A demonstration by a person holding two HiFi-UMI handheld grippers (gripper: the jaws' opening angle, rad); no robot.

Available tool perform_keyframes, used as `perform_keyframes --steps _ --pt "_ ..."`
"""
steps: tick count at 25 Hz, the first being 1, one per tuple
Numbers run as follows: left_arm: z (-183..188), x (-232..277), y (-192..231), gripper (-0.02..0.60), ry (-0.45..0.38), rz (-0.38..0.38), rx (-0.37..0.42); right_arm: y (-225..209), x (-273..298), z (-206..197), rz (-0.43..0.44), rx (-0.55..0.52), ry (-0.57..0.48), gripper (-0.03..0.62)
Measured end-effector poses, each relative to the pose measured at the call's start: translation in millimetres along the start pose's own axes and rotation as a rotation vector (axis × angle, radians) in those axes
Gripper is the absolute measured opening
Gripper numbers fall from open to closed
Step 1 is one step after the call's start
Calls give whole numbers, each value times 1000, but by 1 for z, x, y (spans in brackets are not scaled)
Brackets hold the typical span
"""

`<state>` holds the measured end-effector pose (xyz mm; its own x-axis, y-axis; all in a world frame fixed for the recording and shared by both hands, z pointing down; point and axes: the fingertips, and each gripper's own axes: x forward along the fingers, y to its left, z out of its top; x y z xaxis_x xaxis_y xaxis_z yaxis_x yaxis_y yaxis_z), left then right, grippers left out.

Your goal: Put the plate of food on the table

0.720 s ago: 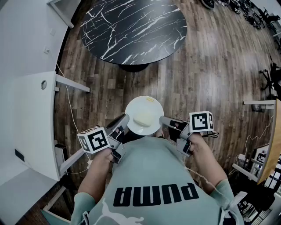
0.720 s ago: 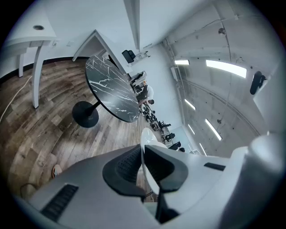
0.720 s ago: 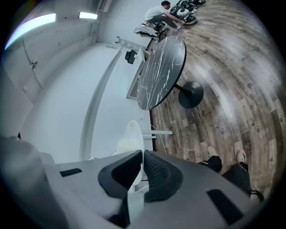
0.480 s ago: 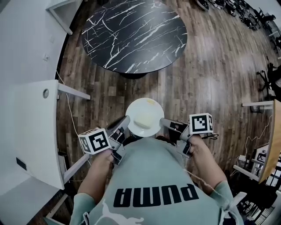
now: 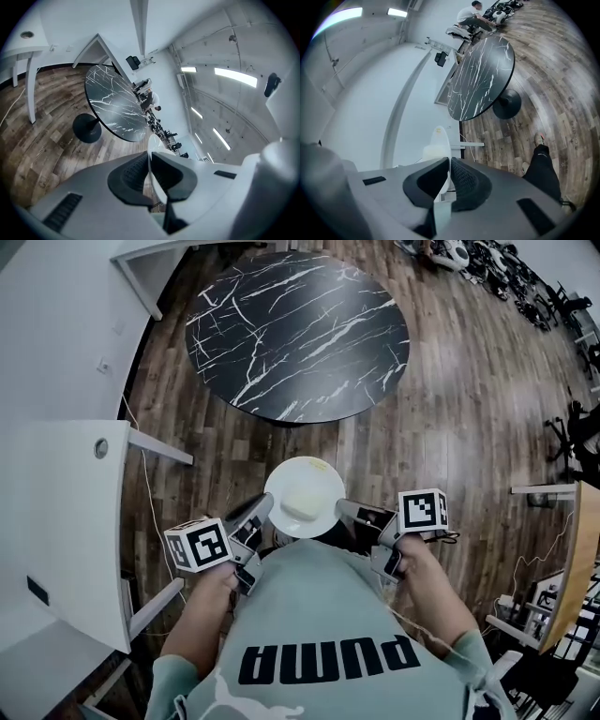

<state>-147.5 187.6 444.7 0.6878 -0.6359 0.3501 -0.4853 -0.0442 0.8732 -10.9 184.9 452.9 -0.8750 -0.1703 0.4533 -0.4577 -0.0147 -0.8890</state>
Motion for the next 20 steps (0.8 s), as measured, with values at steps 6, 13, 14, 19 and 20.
perform_keyframes --steps 6,13,14,19,20 --pt "26 16 4 29 -51 55 -7 -2 16 37 42 -11 56 21" --pt "59 59 -4 29 -81 104 -9 -8 14 95 83 5 92 21" --pt "61 67 -5 29 -82 108 -10 -11 12 104 84 5 95 21" --pt "77 106 -11 29 -91 128 -9 -24 2 145 96 6 111 21" --pt "79 112 -12 29 -93 134 -8 -27 0 152 101 5 113 21"
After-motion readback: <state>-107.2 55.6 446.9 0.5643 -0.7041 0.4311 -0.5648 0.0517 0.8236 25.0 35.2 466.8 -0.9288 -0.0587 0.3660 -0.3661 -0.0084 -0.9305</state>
